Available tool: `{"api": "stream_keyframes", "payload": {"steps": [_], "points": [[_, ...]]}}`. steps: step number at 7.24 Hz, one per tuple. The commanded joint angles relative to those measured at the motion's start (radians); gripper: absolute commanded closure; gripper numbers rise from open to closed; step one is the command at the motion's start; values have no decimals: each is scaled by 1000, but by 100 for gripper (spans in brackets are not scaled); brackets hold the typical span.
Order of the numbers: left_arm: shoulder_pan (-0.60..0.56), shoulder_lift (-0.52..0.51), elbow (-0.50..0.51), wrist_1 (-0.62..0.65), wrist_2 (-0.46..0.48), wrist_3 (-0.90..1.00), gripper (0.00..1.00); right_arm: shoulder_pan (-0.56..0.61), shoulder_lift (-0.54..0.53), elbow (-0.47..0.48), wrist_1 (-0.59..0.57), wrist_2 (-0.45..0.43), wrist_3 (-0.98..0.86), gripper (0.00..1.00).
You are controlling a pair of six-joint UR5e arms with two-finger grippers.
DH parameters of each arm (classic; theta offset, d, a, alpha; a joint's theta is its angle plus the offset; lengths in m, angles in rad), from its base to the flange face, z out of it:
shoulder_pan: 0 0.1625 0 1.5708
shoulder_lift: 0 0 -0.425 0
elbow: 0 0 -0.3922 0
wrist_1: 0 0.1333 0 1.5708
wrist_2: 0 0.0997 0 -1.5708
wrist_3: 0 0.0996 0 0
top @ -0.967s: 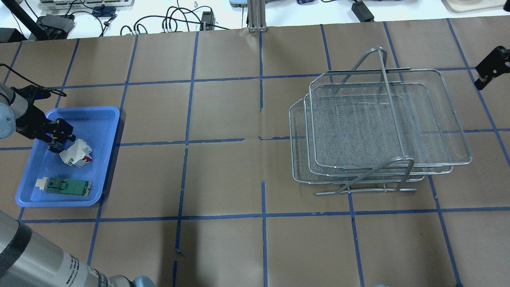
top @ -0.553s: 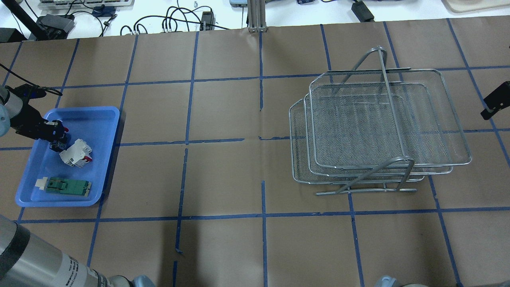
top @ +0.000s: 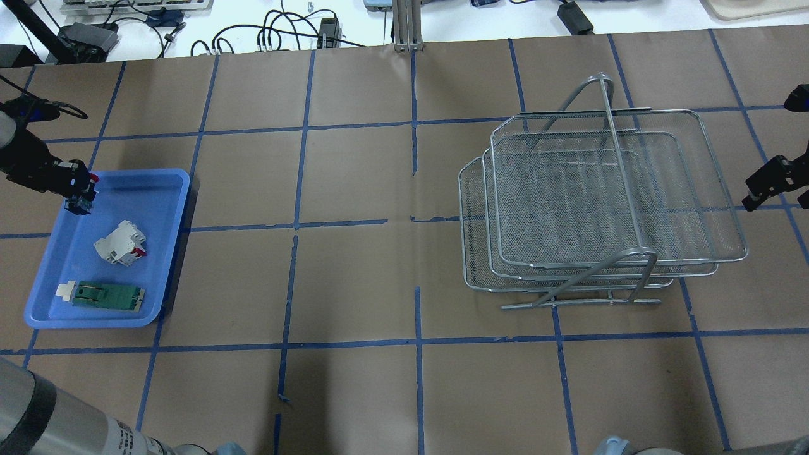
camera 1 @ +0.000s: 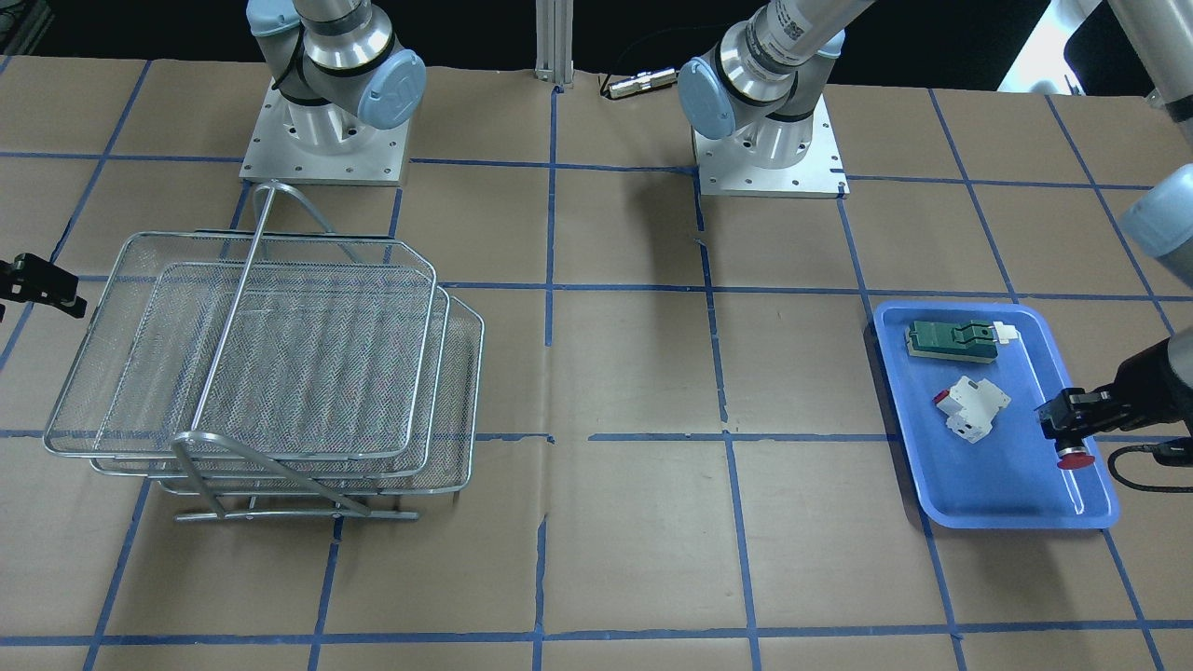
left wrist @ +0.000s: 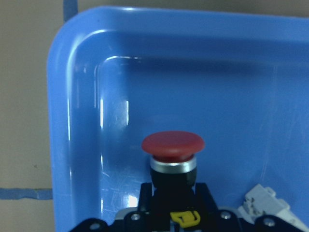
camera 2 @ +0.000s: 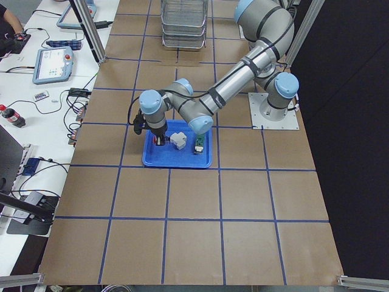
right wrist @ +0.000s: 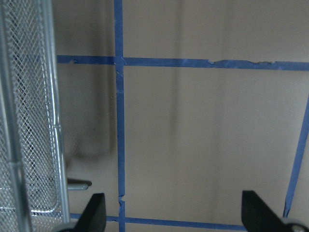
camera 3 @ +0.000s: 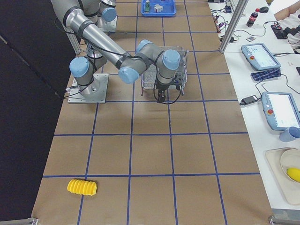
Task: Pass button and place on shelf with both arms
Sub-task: 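Lift the red button with the left gripper and carry it toward the rack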
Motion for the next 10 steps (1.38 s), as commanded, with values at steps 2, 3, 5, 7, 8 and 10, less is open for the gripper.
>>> {"api": "stream_keyframes", "payload": {"steps": [2, 3, 5, 7, 8, 10], "points": [[-266, 85, 69, -105, -5, -201, 100, 19, 19, 4, -3, 26, 177, 0], [-377, 100, 70, -98, -8, -199, 100, 29, 33, 6, -5, 87, 249, 0], [-621, 121, 72, -83, -4, -196, 100, 81, 33, 0, -3, 90, 354, 0], [-808, 110, 93, -19, -8, -146, 100, 139, 30, -5, 0, 89, 425, 0], [-894, 96, 114, -17, -10, -54, 100, 166, 27, -5, 4, 90, 475, 0], [-1026, 70, 121, 92, -63, 137, 100, 210, 10, 1, 4, 92, 555, 0]]}}
